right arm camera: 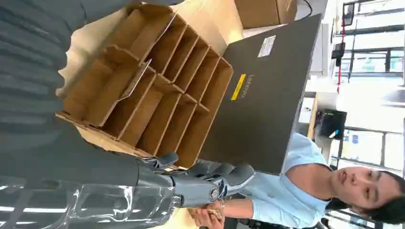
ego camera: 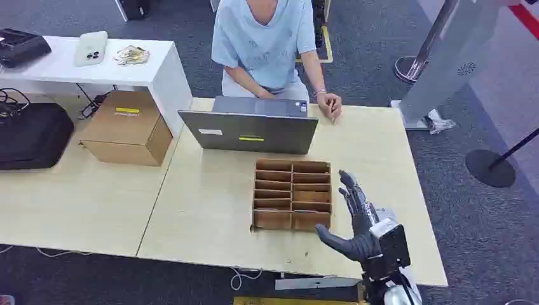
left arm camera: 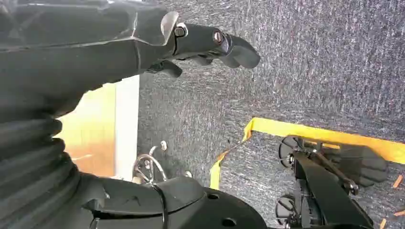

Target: Pass the card to the sensor for recognition and then transmit it.

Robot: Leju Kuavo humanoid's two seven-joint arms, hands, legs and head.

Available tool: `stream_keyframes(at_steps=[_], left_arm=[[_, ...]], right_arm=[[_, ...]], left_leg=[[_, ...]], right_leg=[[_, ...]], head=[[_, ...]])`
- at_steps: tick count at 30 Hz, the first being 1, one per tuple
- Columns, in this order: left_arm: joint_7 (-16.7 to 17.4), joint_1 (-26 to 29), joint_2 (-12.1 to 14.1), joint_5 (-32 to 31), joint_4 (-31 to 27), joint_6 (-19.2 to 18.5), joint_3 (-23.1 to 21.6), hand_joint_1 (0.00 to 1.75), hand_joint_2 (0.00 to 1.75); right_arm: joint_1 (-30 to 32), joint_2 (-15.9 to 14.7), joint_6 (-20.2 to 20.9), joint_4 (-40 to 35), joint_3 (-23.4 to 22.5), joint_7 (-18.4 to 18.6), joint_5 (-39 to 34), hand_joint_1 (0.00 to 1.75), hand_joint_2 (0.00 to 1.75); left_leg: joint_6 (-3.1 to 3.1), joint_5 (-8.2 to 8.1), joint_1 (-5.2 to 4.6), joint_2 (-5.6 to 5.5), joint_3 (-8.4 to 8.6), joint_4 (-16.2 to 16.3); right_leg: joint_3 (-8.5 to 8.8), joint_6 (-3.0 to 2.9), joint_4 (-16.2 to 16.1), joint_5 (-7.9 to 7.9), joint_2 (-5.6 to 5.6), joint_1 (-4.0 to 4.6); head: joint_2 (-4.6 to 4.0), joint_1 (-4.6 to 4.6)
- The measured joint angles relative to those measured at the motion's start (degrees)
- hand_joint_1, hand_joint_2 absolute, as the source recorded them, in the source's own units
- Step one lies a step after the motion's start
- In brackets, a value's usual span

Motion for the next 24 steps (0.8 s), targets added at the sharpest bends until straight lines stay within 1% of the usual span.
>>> stream_keyframes(at_steps=[9, 14, 16, 20, 24], left_arm=[[-0.11, 0.0, 0.0, -0.31, 0.0, -0.07, 0.0, 0.0, 1.75], [-0.18, -0.01, 0.0, -0.5, 0.0, -0.44, -0.02, 0.0, 1.75], [-0.17, -0.03, -0.02, -0.59, 0.0, -0.48, -0.04, 0.0, 1.75], [-0.2, -0.06, -0.02, -1.42, 0.0, -0.61, -0.33, 0.0, 1.75], [-0.2, -0.11, -0.04, -2.84, 0.0, -0.83, -0.66, 0.0, 1.75]], right_arm=[[-0.37, -0.02, -0.2, -0.74, 0.15, -0.77, 1.38, 0.0, 1.75], [-3.23, -0.02, -0.46, -1.66, 1.47, -0.63, 4.57, 0.0, 1.75], [-4.75, -0.02, -1.81, -1.9, 2.27, -0.18, 7.27, 0.0, 1.75], [-8.4, -0.04, -6.69, -2.19, 3.8, 2.41, 15.79, 0.0, 1.75], [-11.61, -0.37, -10.89, -2.19, 4.92, 4.83, 22.78, 0.0, 1.75]], left_leg=[[0.0, 0.0, 0.0, 0.0, -0.01, 0.0], [0.0, 0.01, 0.0, 0.02, 0.01, 0.0], [0.0, 0.01, 0.0, 0.03, 0.01, 0.0], [0.0, 0.02, 0.0, 0.03, 0.02, 0.0], [0.0, 0.01, 0.0, 0.03, 0.01, 0.0]], right_leg=[[0.0, 0.0, 0.0, 0.0, 0.0, 0.0], [0.0, 0.0, 0.01, 0.01, 0.02, 0.0], [0.01, 0.0, 0.01, 0.01, 0.01, 0.0], [0.01, -0.01, 0.02, 0.02, 0.03, 0.0], [0.01, -0.01, 0.02, 0.02, 0.03, 0.0]], head=[[0.0, 0.0], [0.0, 0.0], [0.0, 0.02], [0.0, 0.0], [0.0, 0.0]])
